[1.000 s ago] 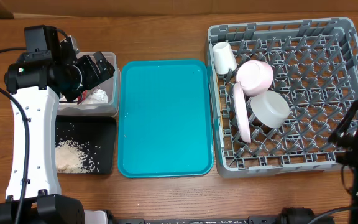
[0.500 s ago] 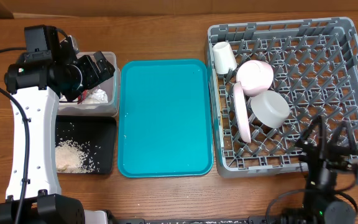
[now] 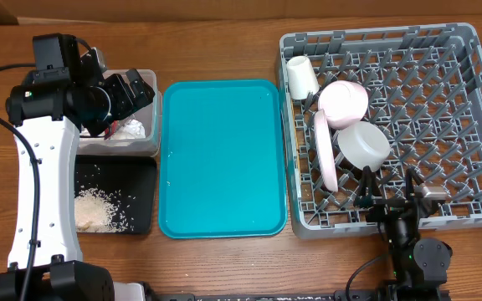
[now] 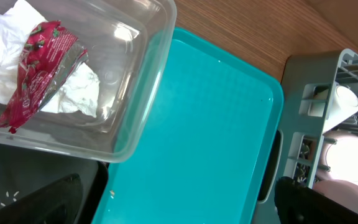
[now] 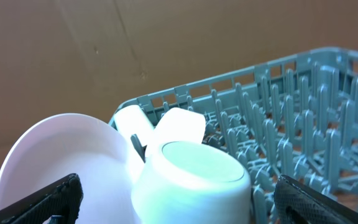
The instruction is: Sort waste into correct bins and load items into the dishwasher
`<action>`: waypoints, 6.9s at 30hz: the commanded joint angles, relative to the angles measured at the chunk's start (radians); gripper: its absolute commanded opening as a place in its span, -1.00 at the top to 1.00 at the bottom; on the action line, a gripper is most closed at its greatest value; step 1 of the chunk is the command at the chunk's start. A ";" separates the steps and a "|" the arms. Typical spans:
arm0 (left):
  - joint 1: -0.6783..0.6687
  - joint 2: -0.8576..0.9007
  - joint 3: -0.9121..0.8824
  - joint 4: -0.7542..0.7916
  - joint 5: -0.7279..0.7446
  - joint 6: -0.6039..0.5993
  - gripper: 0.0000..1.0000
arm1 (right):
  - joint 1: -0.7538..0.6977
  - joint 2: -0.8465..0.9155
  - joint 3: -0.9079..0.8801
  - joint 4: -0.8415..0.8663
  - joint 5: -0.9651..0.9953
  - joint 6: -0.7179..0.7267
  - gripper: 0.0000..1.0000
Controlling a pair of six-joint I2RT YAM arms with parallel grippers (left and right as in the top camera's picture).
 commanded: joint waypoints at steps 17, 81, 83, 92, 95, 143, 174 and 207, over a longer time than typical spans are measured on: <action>-0.005 0.002 0.010 0.001 0.007 0.011 -1.00 | -0.144 -0.011 -0.010 0.008 -0.042 -0.092 -0.99; -0.080 -1.376 -1.110 0.728 -0.217 0.024 -1.00 | -0.144 -0.011 -0.010 0.008 -0.042 -0.092 -0.99; -0.080 -1.429 -1.192 0.832 -0.217 0.008 -1.00 | -0.144 -0.011 -0.010 0.008 -0.042 -0.092 -0.99; -0.081 -1.579 -1.498 1.193 -0.222 -0.034 -1.00 | -0.144 -0.011 -0.010 0.008 -0.042 -0.092 -0.99; -0.082 -1.579 -1.547 1.189 -0.239 -0.023 -1.00 | -0.144 -0.011 -0.010 0.008 -0.042 -0.092 -0.99; -0.170 -1.578 -1.567 0.996 -0.363 0.393 -1.00 | -0.144 -0.011 -0.010 0.008 -0.042 -0.092 -1.00; -0.170 -1.578 -1.567 0.995 -0.363 0.393 -1.00 | -0.092 -0.011 -0.010 0.016 -0.128 -0.207 -0.99; -0.170 -1.578 -1.567 0.995 -0.363 0.393 -1.00 | -0.089 -0.011 -0.010 0.020 -0.166 -0.279 -1.00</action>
